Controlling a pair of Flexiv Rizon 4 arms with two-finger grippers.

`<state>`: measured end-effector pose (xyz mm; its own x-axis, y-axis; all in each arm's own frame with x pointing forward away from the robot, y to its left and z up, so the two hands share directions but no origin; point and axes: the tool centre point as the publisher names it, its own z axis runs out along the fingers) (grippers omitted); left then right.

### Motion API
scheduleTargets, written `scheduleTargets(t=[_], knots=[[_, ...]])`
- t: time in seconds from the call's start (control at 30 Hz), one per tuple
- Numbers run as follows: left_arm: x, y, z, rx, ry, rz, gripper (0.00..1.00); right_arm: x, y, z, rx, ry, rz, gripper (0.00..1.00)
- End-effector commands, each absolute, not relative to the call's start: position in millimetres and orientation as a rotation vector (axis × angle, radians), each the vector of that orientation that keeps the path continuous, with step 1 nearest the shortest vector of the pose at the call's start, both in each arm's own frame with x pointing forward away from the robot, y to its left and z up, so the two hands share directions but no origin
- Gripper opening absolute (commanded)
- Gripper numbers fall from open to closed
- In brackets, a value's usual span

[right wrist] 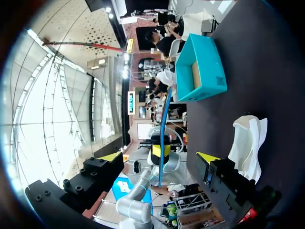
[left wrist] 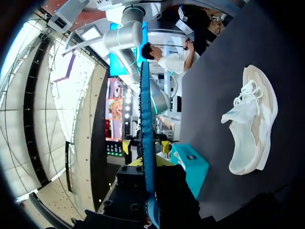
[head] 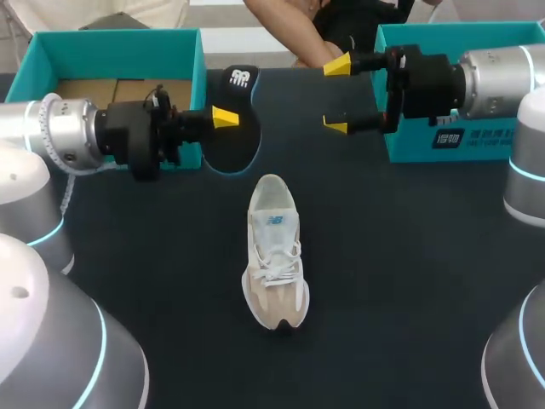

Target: Take the shoe out of the shoebox, open the shoe tongue, remove and reinsert the insole, then place the shoe into the shoebox

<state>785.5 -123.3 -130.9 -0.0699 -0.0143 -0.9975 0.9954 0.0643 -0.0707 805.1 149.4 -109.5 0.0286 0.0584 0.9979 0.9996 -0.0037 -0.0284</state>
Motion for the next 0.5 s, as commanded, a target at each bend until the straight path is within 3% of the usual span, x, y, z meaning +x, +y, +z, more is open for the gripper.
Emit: scheduleTargets(t=[0.03,0.5], knots=[[775.7,-126.9,-128.0,0.817,1.718,-1.566,0.0,804.5,150.9,-109.6,-1.271,-1.23,-1.163,1.0],[754.2,-118.8,-112.5,0.313,2.26,-2.12,0.0,804.5,150.9,-109.6,-1.271,-1.23,-1.163,1.0]])
